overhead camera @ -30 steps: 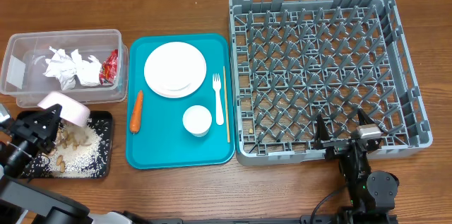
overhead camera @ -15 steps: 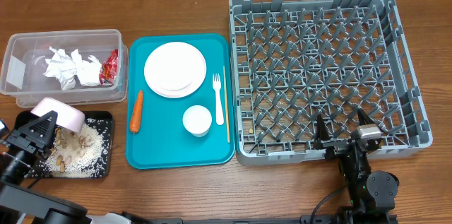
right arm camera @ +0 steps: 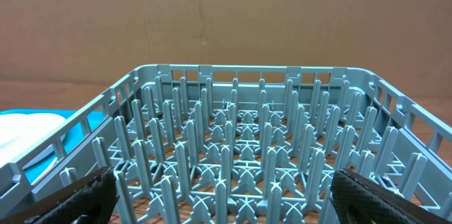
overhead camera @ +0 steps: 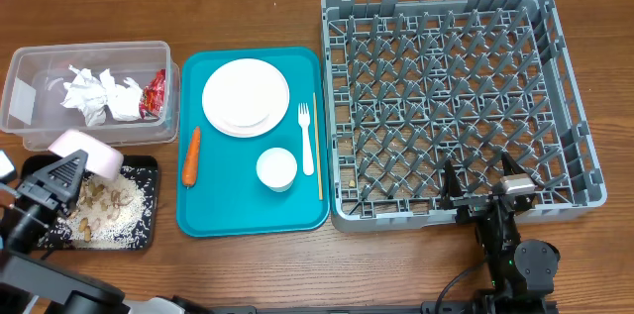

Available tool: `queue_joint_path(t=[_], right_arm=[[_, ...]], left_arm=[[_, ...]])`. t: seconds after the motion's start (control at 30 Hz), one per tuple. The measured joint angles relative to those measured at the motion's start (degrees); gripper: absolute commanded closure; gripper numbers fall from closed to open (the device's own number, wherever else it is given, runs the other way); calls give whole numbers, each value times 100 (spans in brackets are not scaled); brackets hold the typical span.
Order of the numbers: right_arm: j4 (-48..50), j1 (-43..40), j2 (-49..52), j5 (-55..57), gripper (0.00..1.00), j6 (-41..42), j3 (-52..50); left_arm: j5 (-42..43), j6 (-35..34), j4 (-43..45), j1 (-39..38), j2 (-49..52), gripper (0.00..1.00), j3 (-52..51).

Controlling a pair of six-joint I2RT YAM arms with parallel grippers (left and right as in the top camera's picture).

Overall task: Sort waste into correct bins and load items into the dishwasher
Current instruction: 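Tip the bowl with the left gripper to dump rice onto the black tray, then carry the empty bowl right and set it on the teal tray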

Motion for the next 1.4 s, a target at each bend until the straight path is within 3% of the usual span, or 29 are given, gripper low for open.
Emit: queue_joint_path(t=[0.37, 0.73, 1.0, 1.4], right_arm=[[-4, -2, -2, 2, 0, -2, 0], [-2, -2, -2, -2, 0, -2, 0], [0, -2, -2, 2, 0, -2, 0], [2, -2, -2, 2, 0, -4, 0]], left_arm=[[-1073, -1051, 610, -1419, -7, 96, 238], [-3056, -2140, 782, -3630, -223, 96, 535], [-4631, -3056, 861, -4839, -310, 96, 540], [-6273, -4000, 957, -6769, -326, 96, 540]])
